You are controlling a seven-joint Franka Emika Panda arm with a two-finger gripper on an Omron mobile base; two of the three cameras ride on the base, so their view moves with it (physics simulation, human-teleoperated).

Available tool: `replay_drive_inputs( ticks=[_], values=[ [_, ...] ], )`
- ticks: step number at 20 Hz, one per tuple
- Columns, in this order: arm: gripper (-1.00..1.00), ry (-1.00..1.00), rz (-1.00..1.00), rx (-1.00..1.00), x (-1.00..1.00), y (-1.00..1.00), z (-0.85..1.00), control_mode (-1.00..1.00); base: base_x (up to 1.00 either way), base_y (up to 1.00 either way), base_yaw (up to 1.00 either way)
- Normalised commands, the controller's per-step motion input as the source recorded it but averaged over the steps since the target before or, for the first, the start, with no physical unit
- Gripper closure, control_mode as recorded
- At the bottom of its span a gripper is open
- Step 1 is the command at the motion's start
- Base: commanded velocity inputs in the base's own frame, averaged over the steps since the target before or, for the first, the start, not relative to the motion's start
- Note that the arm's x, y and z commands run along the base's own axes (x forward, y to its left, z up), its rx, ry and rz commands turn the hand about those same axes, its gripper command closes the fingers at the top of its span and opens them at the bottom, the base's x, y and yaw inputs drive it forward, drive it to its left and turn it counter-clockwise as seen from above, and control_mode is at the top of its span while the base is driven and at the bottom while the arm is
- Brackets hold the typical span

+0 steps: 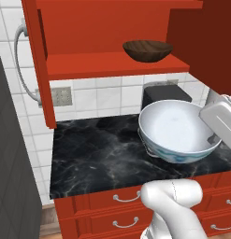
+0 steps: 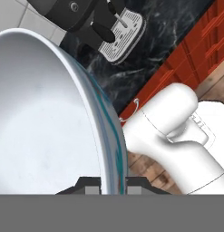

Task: Move the bowls from the cabinet to the plates on the dining table.

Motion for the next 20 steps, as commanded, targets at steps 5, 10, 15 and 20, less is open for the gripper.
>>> replay_drive_inputs(
  ticks=[5, 10, 15, 20],
  values=[
    [1.0, 0.0, 0.0, 0.0, 0.0, 0.0, 0.0, -1.0, 0.0, 0.0, 0.0],
    [1.0, 0.0, 0.0, 0.0, 0.0, 0.0, 0.0, -1.0, 0.0, 0.0, 0.0],
    [1.0, 0.0, 0.0, 0.0, 0.0, 0.0, 0.0, 1.0, -0.19, 0.0, 0.0],
    [1.0, 0.0, 0.0, 0.0, 0.0, 0.0, 0.0, 1.0, -0.59, 0.0, 0.0]
  ],
)
